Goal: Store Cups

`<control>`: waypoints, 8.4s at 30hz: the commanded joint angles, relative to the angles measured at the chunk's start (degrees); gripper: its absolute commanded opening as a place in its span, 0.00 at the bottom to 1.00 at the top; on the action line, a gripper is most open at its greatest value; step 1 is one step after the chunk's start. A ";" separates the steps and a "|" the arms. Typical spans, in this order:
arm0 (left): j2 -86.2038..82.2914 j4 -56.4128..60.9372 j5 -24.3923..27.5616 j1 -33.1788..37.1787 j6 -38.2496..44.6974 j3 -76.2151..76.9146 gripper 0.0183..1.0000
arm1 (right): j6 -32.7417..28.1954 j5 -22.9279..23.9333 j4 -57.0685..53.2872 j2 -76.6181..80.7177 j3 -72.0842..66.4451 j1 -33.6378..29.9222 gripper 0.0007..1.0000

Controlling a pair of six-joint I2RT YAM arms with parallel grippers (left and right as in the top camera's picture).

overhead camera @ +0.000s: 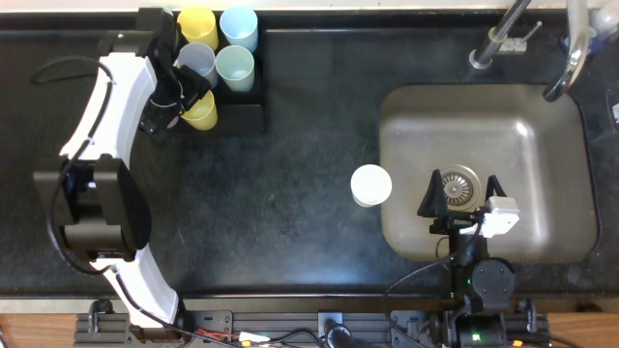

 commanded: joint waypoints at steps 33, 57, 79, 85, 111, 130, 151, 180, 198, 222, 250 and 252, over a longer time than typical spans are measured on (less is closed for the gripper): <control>-108.87 69.53 10.27 -3.43 66.25 -86.99 1.00 | 0.22 0.26 0.31 -0.37 -0.76 0.31 1.00; -115.65 62.20 10.54 -3.54 65.44 -97.59 1.00 | 0.22 0.26 0.31 -0.37 -0.76 0.31 1.00; -115.65 62.23 10.54 -3.50 65.44 -97.59 1.00 | 0.22 0.26 0.31 -0.37 -0.76 0.31 1.00; -115.65 62.23 10.54 -3.50 65.44 -97.59 1.00 | 0.22 0.26 0.31 -0.37 -0.76 0.28 1.00; -115.65 62.23 10.54 -3.50 65.44 -97.59 1.00 | -2.75 4.72 -53.16 46.47 62.62 1.81 1.00; -115.65 62.23 10.54 -3.50 65.44 -97.59 1.00 | -29.09 -10.88 -72.94 92.15 81.13 11.82 1.00; -115.65 62.20 10.54 -3.50 65.44 -97.59 1.00 | -30.12 -11.28 -71.93 102.77 81.13 11.43 1.00; -115.65 62.20 10.54 -3.50 65.44 -97.59 1.00 | -14.82 -10.34 -86.77 121.04 146.75 28.72 0.04; -115.65 62.23 10.54 -3.50 65.44 -97.59 1.00 | -14.80 -4.04 -82.23 136.21 152.08 36.83 0.04; -115.65 62.20 10.54 -3.50 65.44 -97.59 1.00 | -15.32 -3.34 -79.47 142.16 152.06 38.18 0.05; -115.65 62.23 10.54 -3.50 65.44 -97.59 1.00 | -16.11 -1.88 -79.56 145.50 152.02 38.18 0.89; -115.65 62.23 10.54 -3.50 65.44 -97.59 1.00 | -16.13 -1.86 -79.54 145.50 152.02 38.18 1.00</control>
